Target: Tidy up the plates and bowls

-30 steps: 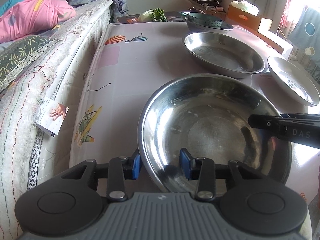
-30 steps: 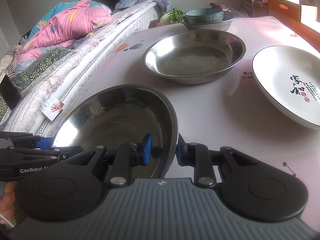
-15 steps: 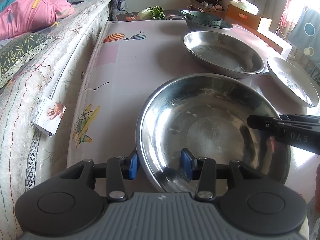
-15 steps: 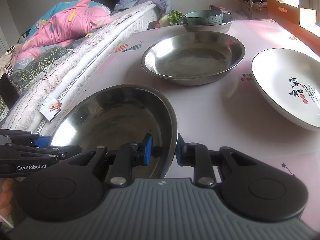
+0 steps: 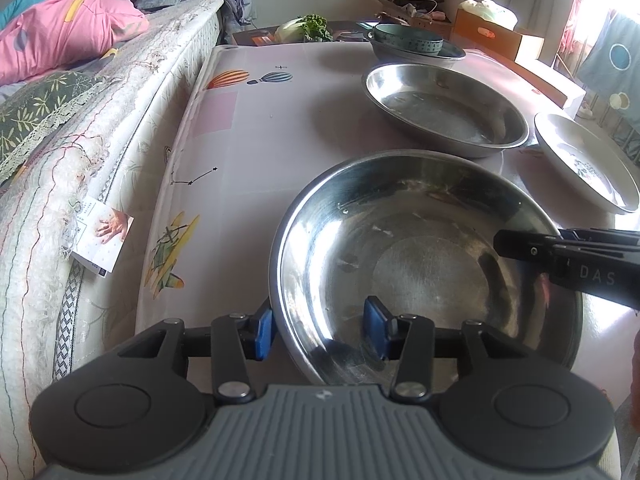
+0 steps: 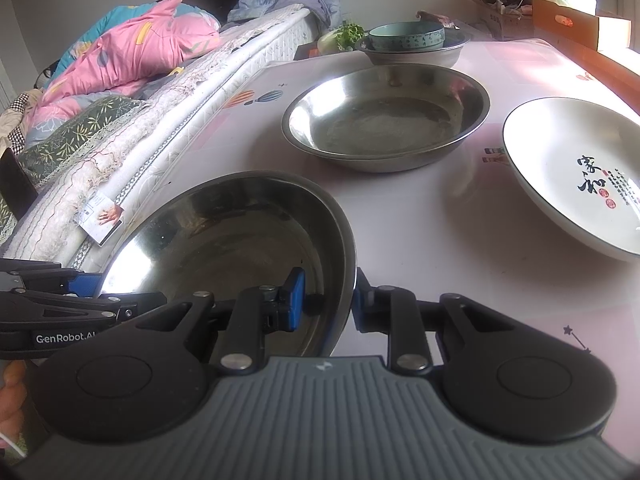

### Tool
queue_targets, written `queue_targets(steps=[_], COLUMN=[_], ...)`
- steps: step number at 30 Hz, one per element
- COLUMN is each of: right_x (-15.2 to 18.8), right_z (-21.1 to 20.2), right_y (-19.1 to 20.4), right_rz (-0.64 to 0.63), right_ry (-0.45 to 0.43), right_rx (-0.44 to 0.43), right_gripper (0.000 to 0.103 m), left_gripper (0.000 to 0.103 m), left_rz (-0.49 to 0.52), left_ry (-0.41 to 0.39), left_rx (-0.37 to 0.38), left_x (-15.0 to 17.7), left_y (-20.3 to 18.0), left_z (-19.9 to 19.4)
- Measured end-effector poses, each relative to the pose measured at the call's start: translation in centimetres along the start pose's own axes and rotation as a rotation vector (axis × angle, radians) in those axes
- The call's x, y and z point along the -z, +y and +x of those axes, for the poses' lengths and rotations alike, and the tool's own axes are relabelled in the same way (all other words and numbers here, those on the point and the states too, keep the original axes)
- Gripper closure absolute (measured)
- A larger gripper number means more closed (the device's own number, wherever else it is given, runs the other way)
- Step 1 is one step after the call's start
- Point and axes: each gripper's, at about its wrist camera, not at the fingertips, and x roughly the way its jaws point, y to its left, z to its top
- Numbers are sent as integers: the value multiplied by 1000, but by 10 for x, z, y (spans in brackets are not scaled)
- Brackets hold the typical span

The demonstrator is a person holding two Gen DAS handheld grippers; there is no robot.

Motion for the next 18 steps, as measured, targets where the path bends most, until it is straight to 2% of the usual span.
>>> queue_targets(steps=[18], right_x=[-3], right_z=[-3], right_y=[2], right_rz=[-8], right_ry=[-12], right_rx=[-1], right_gripper=[80], left_gripper=[57], left_rz=[-2], left_ry=[-16], left_rx=[1], left_x=[-1], left_y=[2], left_z=[-4])
